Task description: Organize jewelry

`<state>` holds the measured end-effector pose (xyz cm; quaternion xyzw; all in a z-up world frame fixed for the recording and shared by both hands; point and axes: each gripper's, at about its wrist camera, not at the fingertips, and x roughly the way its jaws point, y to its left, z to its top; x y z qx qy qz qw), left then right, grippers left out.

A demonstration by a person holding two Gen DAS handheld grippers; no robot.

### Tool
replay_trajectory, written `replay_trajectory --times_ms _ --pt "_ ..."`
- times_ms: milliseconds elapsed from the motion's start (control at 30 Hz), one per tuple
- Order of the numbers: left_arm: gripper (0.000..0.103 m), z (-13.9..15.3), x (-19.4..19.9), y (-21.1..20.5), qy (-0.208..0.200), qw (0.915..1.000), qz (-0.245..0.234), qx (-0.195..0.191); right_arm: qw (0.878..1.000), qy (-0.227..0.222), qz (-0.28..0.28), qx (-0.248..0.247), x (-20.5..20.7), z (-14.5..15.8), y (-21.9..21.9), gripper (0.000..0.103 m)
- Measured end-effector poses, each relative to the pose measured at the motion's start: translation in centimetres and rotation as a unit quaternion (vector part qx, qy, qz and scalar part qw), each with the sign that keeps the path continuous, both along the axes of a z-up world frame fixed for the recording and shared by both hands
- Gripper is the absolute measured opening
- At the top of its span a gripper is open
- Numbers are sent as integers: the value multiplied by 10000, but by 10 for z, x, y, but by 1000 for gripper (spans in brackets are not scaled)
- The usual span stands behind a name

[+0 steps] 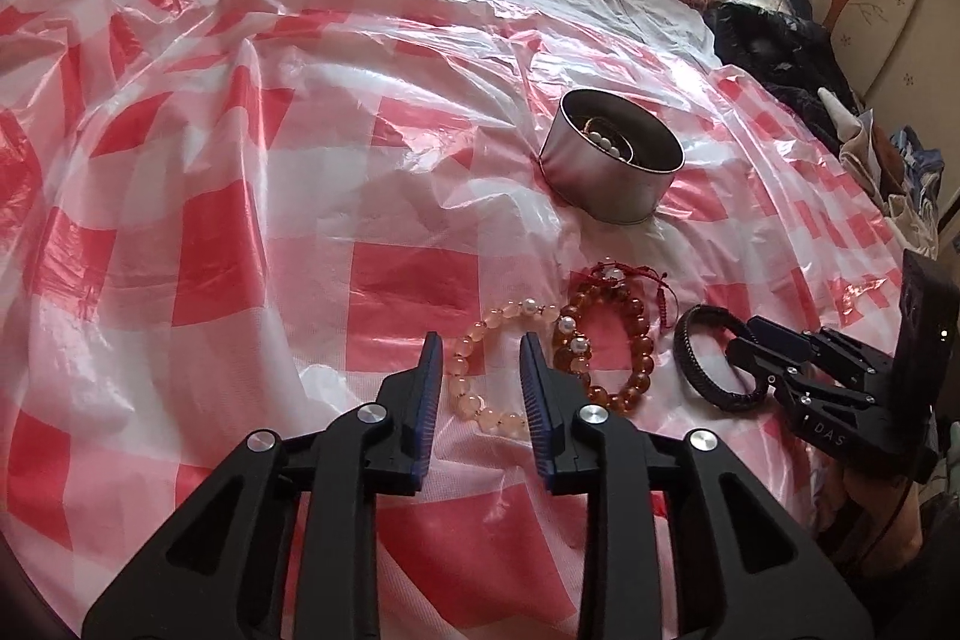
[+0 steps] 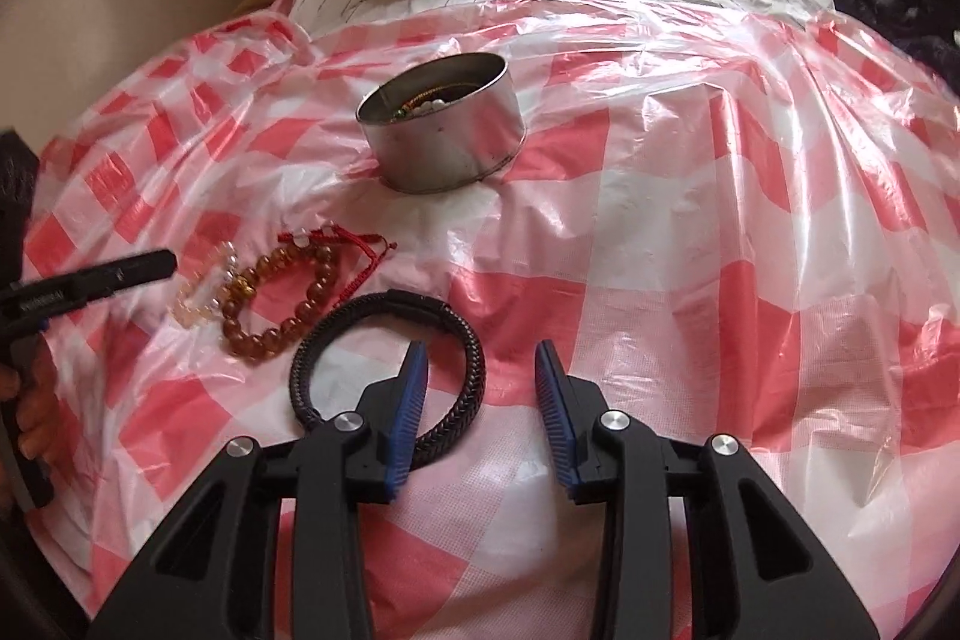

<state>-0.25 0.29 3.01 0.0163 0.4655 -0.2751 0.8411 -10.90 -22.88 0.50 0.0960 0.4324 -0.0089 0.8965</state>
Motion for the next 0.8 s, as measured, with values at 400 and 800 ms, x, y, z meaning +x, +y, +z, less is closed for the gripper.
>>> replay_trajectory --times_ms 400,800 --pt "7 -3 -11 -20 -348 9967 -327 659 9988 -210 191 -406 -5 -1 19 9" --pt "8 -13 -10 -27 -291 9954 -398 823 9993 -27 188 -307 -1 -8 18 9"
